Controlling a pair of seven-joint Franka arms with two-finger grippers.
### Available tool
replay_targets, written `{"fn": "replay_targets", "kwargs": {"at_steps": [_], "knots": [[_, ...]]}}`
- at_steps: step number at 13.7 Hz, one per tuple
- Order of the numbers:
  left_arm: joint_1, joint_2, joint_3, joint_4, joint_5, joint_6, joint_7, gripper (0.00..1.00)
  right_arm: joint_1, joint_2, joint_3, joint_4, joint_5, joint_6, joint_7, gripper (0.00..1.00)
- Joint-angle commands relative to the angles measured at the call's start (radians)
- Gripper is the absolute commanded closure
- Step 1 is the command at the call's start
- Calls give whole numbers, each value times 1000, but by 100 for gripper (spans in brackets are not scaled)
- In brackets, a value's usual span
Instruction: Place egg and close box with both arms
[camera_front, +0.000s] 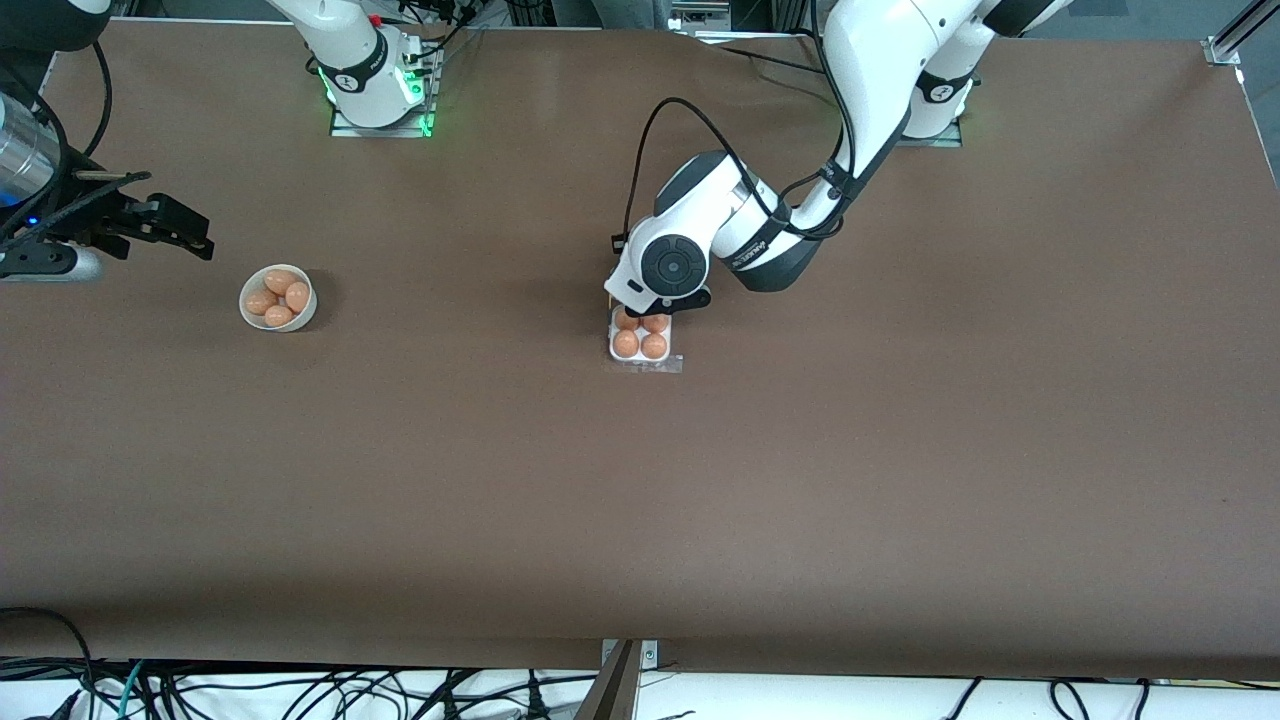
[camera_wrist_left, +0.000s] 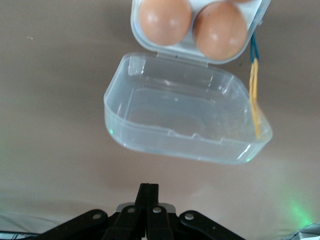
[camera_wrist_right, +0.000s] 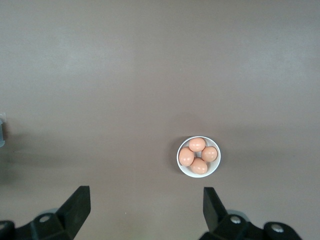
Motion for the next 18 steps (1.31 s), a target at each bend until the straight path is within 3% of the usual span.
{"fn": "replay_targets", "kwargs": {"at_steps": [1, 14, 15, 16, 17, 18], "knots": [[-17, 31, 24, 33, -9, 39, -14, 96, -9, -11, 9, -14, 1, 15, -11, 0], [-8, 22, 135, 153, 27, 82, -5, 95, -7, 0, 9, -14, 4, 18, -5, 0], [3, 10, 140, 154, 76, 76, 1, 89, -7, 0, 9, -14, 4, 21, -5, 0], [15, -3, 141, 156, 156, 67, 3, 76, -7, 0, 9, -14, 4, 20, -5, 0], [33, -16, 138, 159, 252, 44, 12, 59, -7, 0, 9, -16, 4, 18, -3, 0], [65, -24, 132, 159, 312, 16, 42, 32, -7, 0, 9, -14, 4, 20, -3, 0]]}}
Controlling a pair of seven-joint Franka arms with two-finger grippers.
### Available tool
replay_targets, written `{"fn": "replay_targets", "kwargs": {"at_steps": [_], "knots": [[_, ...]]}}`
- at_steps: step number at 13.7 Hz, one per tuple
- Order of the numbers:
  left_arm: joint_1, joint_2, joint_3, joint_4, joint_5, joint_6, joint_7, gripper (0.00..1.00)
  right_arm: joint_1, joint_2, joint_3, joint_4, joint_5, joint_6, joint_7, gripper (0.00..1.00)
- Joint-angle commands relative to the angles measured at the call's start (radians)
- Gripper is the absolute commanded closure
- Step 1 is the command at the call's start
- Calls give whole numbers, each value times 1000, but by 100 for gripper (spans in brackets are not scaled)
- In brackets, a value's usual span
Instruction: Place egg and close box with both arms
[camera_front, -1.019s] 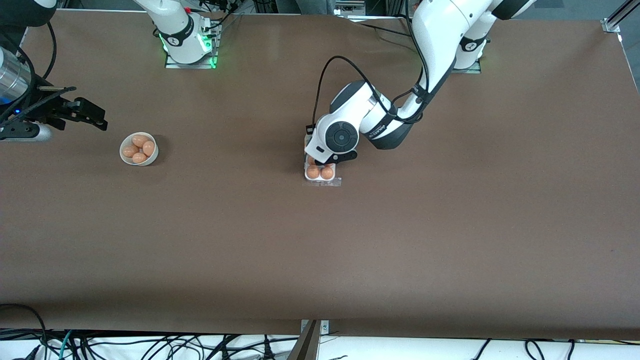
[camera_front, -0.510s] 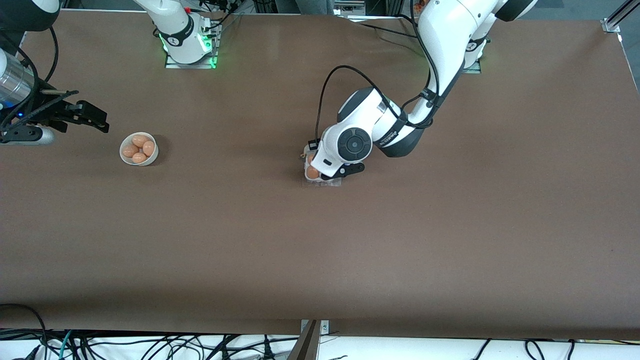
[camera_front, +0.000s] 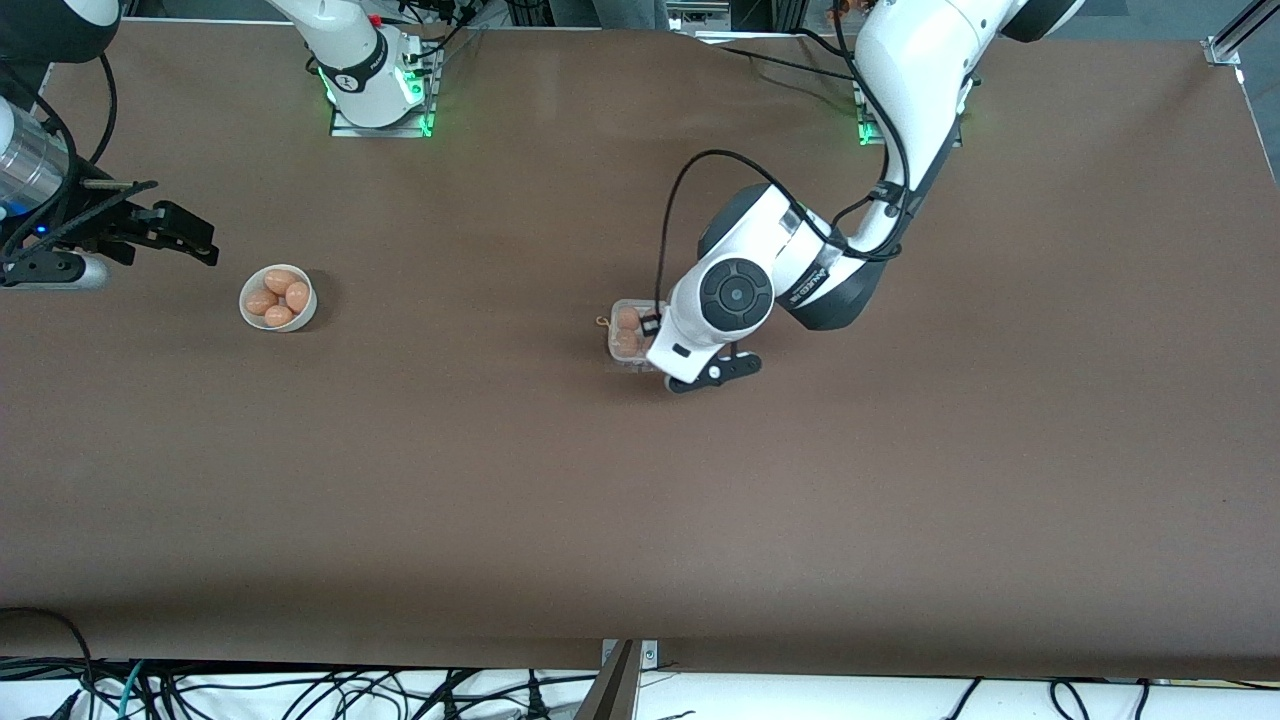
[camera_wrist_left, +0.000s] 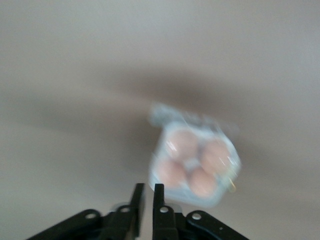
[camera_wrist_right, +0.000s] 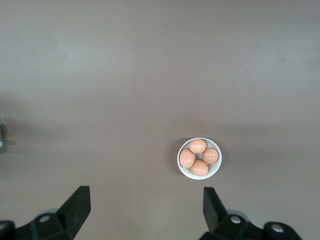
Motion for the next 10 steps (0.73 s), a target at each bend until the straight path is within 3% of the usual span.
{"fn": "replay_targets", "kwargs": {"at_steps": [1, 3, 7, 10], "knots": [[69, -48, 0, 17, 135, -77, 108, 22, -7, -10, 8, -12, 4, 6, -3, 0], [152, -53, 4, 55, 152, -123, 265, 11, -7, -10, 8, -11, 4, 8, -3, 0], [275, -53, 2, 133, 238, -149, 352, 4, -7, -10, 8, -12, 4, 6, -5, 0], [362, -80, -19, 138, 261, -148, 361, 2, -7, -10, 8, -12, 4, 6, -5, 0]]}}
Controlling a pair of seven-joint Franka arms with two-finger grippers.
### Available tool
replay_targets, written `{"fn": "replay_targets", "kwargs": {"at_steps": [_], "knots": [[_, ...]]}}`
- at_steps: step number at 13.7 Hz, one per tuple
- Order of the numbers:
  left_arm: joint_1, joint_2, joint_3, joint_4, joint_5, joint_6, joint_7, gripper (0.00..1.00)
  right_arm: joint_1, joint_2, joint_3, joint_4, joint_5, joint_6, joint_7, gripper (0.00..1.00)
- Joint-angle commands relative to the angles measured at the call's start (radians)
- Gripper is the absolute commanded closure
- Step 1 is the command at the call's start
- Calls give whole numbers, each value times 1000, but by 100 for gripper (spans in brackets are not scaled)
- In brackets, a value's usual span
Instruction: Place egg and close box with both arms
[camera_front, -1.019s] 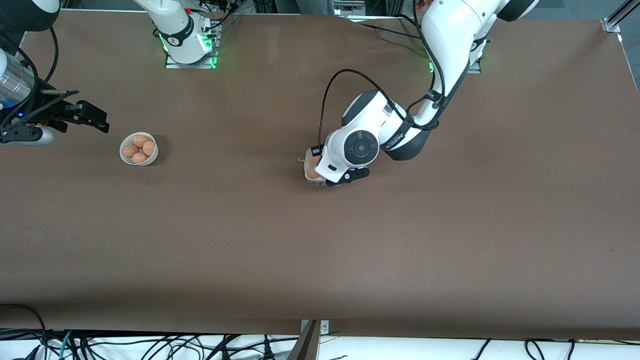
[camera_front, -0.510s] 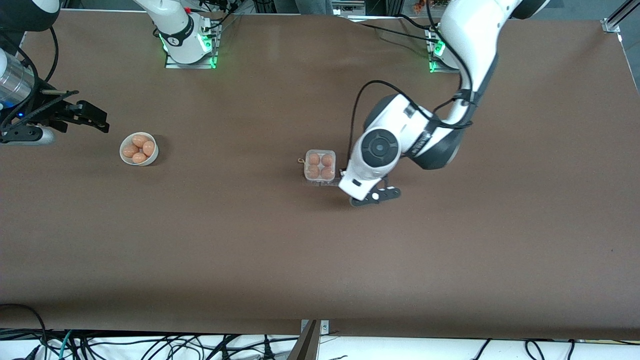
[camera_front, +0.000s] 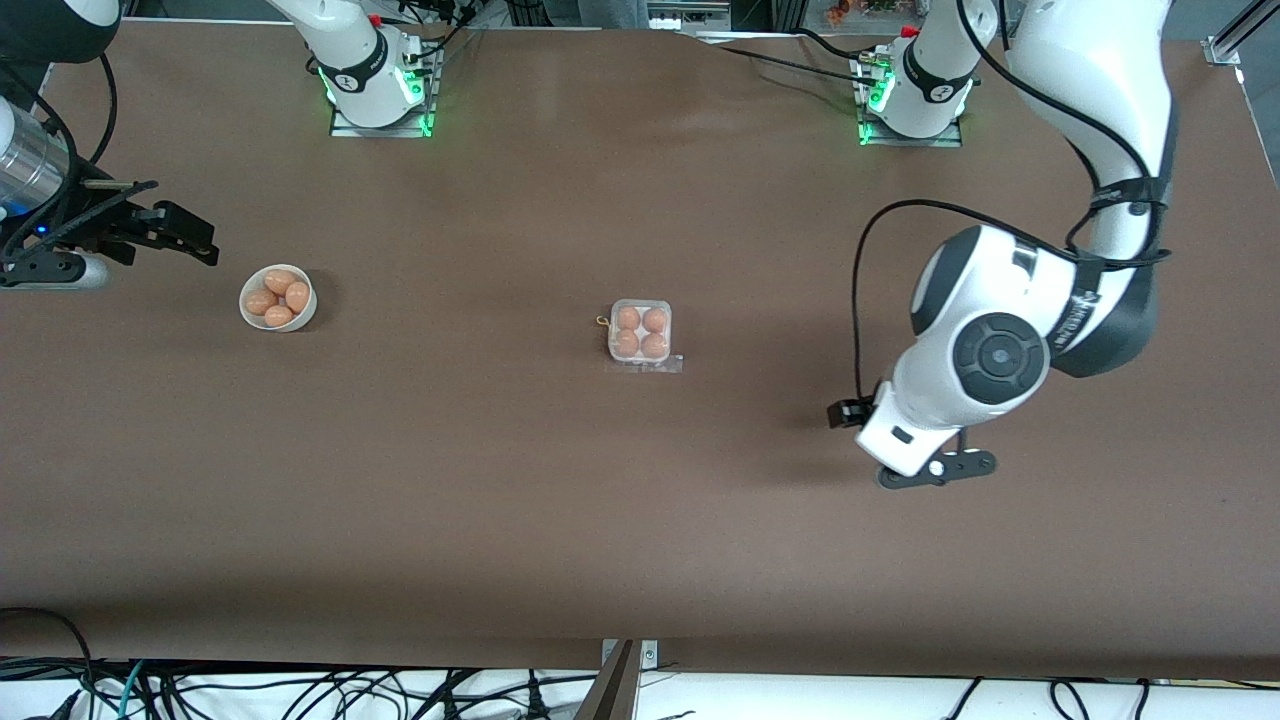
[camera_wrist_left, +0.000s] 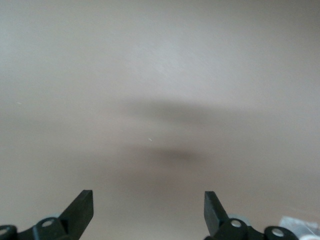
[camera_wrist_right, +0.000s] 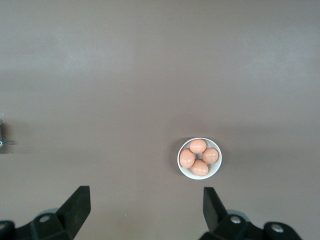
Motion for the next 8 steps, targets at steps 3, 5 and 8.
{"fn": "replay_targets", "kwargs": {"at_steps": [3, 5, 8], "knots": [[74, -28, -30, 16, 37, -66, 84, 1, -7, -10, 8, -12, 4, 8, -5, 0], [82, -57, -21, 14, 61, -69, 126, 1, -7, -10, 8, -12, 4, 8, -5, 0], [79, -149, 46, -61, 54, -65, 273, 0, -7, -10, 8, -12, 4, 8, -5, 0]]}}
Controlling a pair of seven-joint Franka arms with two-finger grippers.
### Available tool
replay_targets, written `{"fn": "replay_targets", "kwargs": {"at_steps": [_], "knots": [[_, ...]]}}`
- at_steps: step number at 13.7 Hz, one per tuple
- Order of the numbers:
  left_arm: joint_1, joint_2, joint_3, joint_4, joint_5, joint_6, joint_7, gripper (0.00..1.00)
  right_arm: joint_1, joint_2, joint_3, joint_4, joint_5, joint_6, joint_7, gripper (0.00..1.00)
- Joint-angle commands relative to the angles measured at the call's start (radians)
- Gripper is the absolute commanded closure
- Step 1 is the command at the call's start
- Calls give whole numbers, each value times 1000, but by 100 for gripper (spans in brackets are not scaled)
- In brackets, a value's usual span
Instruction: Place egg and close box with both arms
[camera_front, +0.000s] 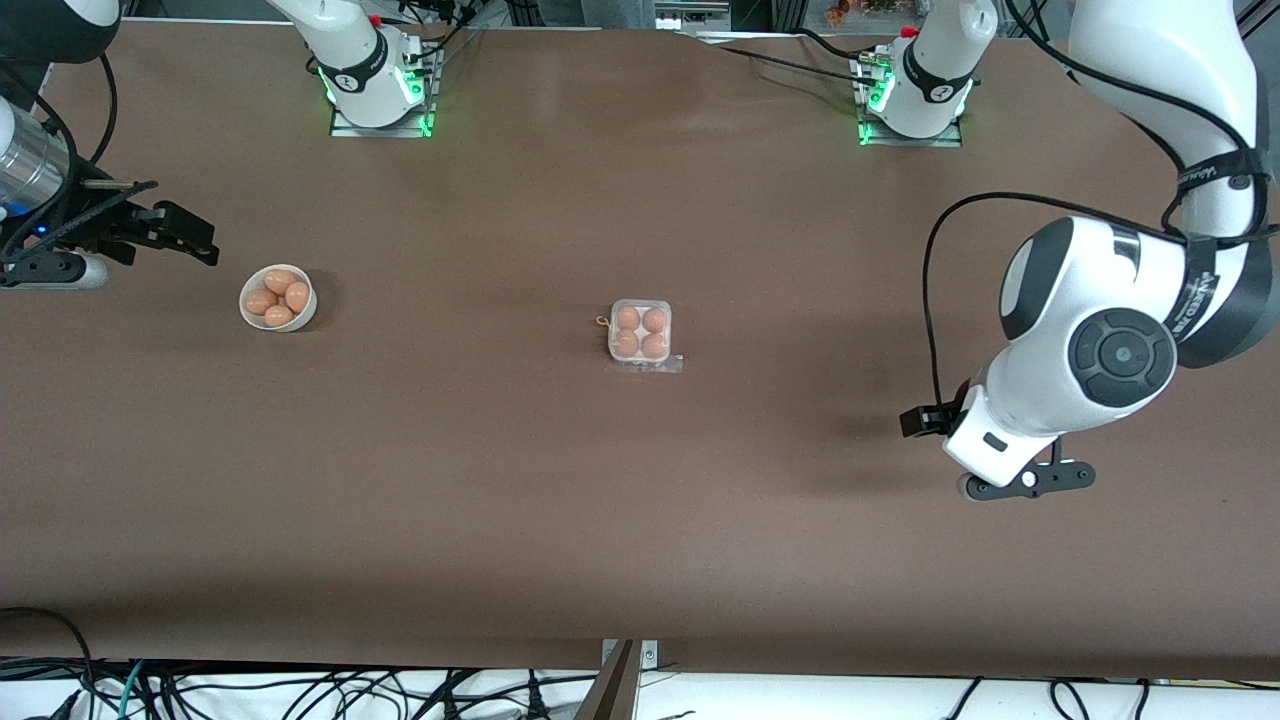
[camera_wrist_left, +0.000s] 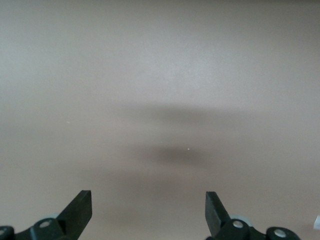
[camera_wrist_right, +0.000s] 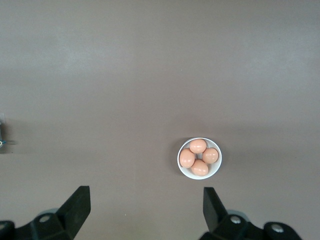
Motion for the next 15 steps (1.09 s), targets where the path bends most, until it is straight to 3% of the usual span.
{"fn": "replay_targets", "kwargs": {"at_steps": [1, 5, 9, 15], "knots": [[-1, -116, 73, -89, 10, -12, 141, 0, -7, -10, 8, -12, 4, 8, -5, 0], [31, -245, 158, -166, -72, -9, 254, 0, -7, -10, 8, -12, 4, 8, -5, 0], [127, -350, 161, -209, -122, -12, 296, 0, -7, -10, 8, -12, 4, 6, -9, 0], [124, -508, 157, -380, -221, -9, 296, 0, -7, -10, 6, -12, 4, 3, -8, 0]]}}
